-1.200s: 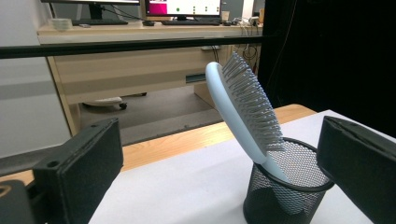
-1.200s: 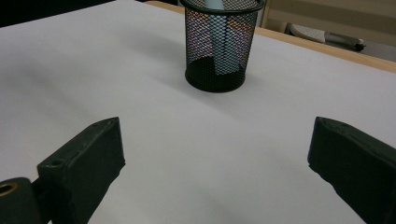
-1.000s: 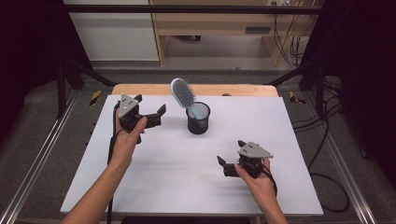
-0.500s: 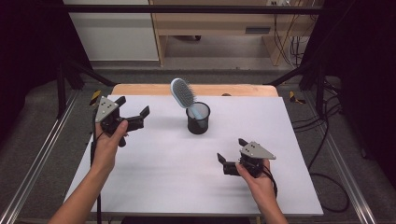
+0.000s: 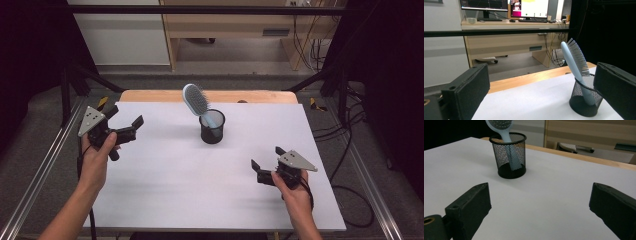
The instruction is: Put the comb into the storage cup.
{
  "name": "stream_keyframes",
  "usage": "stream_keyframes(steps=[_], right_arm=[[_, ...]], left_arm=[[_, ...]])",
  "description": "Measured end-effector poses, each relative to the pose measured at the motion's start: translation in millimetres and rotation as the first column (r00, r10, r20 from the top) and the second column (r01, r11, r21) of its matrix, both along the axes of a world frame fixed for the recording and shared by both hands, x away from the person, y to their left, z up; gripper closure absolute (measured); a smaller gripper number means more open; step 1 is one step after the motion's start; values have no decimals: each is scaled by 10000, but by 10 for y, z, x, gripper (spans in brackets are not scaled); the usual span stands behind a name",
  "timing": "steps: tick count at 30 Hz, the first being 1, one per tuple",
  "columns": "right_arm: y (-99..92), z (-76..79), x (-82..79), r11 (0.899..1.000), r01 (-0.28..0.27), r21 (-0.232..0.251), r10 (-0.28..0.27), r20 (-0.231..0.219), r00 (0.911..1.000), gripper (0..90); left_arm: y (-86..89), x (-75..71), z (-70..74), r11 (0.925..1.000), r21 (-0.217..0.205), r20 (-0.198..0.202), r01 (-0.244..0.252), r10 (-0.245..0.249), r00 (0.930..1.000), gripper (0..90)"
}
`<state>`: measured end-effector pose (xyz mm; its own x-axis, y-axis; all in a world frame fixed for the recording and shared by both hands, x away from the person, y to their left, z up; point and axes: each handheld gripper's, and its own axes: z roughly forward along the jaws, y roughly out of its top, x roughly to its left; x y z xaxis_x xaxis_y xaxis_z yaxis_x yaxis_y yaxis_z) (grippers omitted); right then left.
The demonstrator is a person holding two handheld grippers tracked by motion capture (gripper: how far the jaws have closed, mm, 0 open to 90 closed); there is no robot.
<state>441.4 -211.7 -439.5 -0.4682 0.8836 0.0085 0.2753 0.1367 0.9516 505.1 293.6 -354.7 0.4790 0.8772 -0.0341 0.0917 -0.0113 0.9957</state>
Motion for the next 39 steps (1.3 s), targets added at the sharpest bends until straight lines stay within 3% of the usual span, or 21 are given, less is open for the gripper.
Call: stream_keyframes(steps=[5,9,13,16,23,29,35,39], right_arm=[[-133,-20,-57,9998,196,-92,-193,262,9995,40],[-202,-91,-82,9989,359,316,-371,382,9986,37],[-214,-83,-114,9986,338,418,-359,497,9981,37],[-217,-91,-133,9988,290,385,-311,533,9981,37],[-194,-72,-162,9995,133,289,-151,646,9978,37],[-188,-84,-182,9999,63,105,-70,658,9978,37],[-202,-90,-185,9999,27,111,-35,660,9978,37],[-207,-91,-189,10000,-30,52,27,699,9976,38]], left_arm=[[93,-62,-2,9999,126,-45,93,-92,9999,7],[154,-131,-10,9997,174,65,170,-171,9998,7],[197,-212,-44,9998,163,59,89,-90,9999,7],[249,-317,-95,9995,319,261,-32,24,9997,7],[357,-546,-255,9977,681,265,-66,48,9996,6],[478,-667,-350,9988,394,303,-279,267,9992,5],[570,-696,-444,9981,99,254,-600,597,9979,7],[574,-720,-512,9984,-67,168,-553,554,9983,9]])
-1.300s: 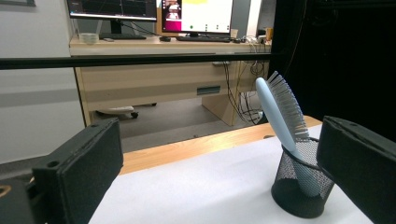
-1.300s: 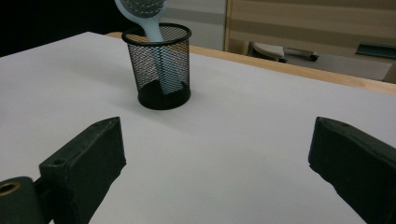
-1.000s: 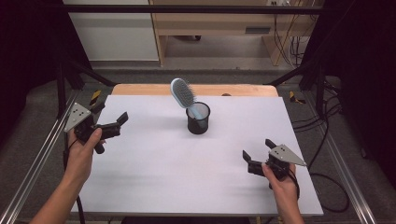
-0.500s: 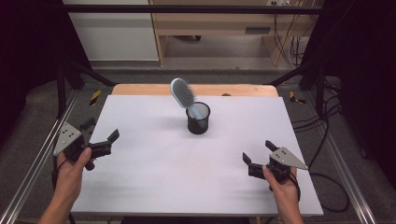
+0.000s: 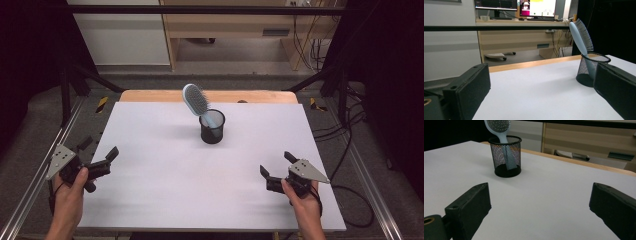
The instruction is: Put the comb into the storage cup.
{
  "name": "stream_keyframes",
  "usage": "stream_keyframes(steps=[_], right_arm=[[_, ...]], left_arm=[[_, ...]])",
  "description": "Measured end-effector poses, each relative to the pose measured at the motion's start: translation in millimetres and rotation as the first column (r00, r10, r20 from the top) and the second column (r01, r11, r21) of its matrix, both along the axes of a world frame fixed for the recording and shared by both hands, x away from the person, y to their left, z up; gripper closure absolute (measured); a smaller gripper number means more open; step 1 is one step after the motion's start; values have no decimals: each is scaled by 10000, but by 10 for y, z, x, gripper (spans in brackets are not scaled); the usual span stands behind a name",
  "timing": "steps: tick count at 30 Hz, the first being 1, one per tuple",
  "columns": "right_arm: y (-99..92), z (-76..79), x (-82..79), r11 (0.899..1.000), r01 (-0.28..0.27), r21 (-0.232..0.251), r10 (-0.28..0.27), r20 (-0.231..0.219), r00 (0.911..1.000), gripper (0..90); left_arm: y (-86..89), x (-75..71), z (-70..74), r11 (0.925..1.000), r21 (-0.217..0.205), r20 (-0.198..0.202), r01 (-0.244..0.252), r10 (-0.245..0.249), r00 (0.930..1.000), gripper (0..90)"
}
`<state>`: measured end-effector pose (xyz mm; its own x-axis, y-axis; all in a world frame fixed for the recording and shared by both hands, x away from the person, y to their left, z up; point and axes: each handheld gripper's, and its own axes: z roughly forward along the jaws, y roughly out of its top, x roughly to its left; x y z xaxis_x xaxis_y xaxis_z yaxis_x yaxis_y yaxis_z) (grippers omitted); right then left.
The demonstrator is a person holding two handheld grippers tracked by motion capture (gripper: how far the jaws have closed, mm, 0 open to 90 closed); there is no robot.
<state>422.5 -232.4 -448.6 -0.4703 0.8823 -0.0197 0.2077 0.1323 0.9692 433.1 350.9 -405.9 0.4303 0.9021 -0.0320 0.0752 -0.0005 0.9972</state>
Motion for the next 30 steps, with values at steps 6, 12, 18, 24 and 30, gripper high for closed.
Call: stream_keyframes(steps=[6,12,18,24,30], right_arm=[[-12,0,-5,10000,-49,-16,49,-3,10000,38],[-27,4,-7,10000,-48,-26,48,59,10000,38],[-16,-7,-4,9998,-151,-103,152,64,9999,38],[-23,-13,-7,9997,-196,-113,197,98,9998,39],[-22,-25,-1,9995,-312,-92,313,92,9995,38]], left_arm=[[-33,-11,-86,9999,-127,-30,89,-89,10000,9],[-78,-12,-150,9997,-138,-52,213,-214,9998,9],[-126,-24,-213,9994,-106,-94,338,-339,9994,9],[-179,-41,-252,9986,-3,-139,534,-534,9985,9],[-239,-79,-294,9971,151,-180,749,-746,9971,9]])
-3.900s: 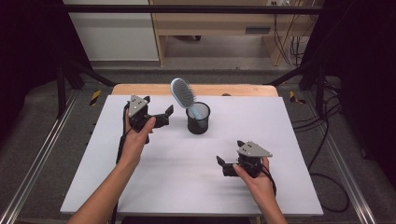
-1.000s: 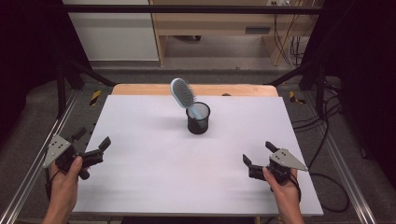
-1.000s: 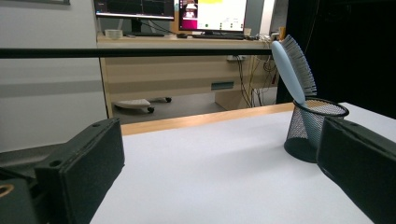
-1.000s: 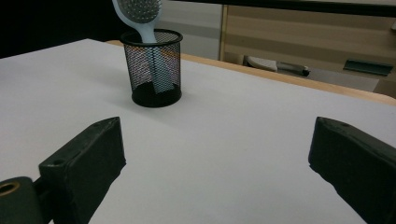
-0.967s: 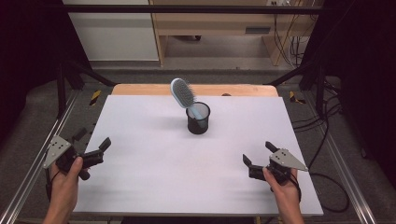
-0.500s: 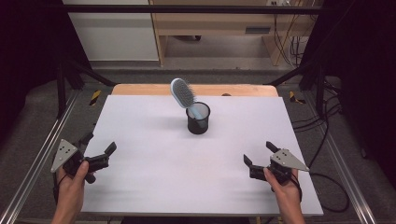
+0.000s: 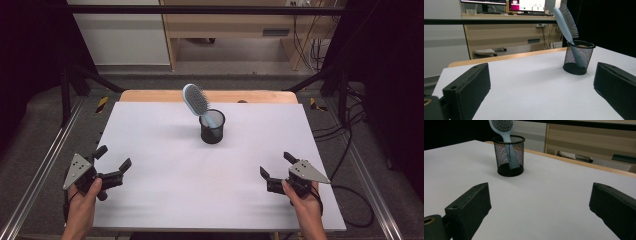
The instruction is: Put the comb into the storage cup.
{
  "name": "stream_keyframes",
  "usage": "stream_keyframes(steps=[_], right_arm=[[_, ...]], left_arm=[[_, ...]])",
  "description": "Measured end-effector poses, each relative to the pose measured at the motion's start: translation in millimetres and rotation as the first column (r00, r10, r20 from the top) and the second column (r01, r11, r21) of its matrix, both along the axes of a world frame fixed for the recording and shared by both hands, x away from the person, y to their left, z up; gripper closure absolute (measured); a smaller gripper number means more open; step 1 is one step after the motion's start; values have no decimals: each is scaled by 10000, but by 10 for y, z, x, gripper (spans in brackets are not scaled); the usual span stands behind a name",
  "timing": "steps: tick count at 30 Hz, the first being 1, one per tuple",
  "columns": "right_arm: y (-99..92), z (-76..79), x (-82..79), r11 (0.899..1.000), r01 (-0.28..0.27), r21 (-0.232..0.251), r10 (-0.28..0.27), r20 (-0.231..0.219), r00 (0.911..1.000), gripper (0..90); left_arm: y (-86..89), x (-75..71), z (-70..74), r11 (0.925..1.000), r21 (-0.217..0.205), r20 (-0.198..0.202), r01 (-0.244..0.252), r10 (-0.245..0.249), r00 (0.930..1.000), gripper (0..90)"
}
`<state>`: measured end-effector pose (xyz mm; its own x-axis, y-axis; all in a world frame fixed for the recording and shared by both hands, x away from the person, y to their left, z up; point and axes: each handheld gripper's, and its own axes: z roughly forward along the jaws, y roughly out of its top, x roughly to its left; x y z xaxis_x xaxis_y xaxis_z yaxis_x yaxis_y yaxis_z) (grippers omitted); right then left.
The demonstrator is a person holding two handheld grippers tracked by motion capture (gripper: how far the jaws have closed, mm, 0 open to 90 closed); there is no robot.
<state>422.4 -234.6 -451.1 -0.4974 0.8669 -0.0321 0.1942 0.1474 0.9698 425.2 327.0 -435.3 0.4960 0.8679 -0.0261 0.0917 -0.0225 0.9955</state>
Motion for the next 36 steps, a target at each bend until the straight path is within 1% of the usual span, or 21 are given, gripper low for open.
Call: stream_keyframes(steps=[3,6,10,16,19,22,25,29,32,33,35,36], right_arm=[[-6,-4,1,10000,-67,38,67,6,10000,38],[-7,-1,3,9999,-94,140,94,15,10000,38],[-4,-1,3,9998,-152,129,152,58,9999,38],[10,-9,1,9994,-283,194,281,95,9996,37],[27,-15,3,9989,-403,259,400,110,9991,36],[37,-20,6,9981,-481,392,480,48,9988,36],[43,-32,18,9980,-537,337,536,17,9986,36],[49,-42,29,9979,-586,281,587,-44,9983,36],[57,-41,28,9981,-567,258,569,-51,9984,37],[59,-42,30,9982,-552,234,553,-59,9985,37],[59,-46,35,9984,-509,229,511,-90,9987,37],[55,-48,40,9987,-475,196,477,-112,9988,38]], left_arm=[[-36,-15,-13,10000,65,28,65,-65,10000,9],[-77,-20,-31,9997,140,-33,189,-189,9998,9],[-126,-26,-54,9991,238,-94,354,-352,9993,10],[-165,-54,-69,9989,177,-96,434,-432,9990,12],[-158,-89,-73,9988,127,-136,477,-475,9988,13],[-119,-122,-87,9990,-31,-217,446,-447,9988,13],[-72,-140,-91,9994,-106,-181,316,-318,9993,13],[-14,-115,-98,9996,-269,-167,52,-56,9998,14],[2,-118,-92,9995,-274,-95,-127,124,9999,16],[-5,-118,-90,9997,-247,-75,-43,41,10000,16],[-10,-120,-83,9999,-126,-14,-58,58,10000,14],[-9,-118,-80,9999,-140,-15,-72,72,10000,14]])
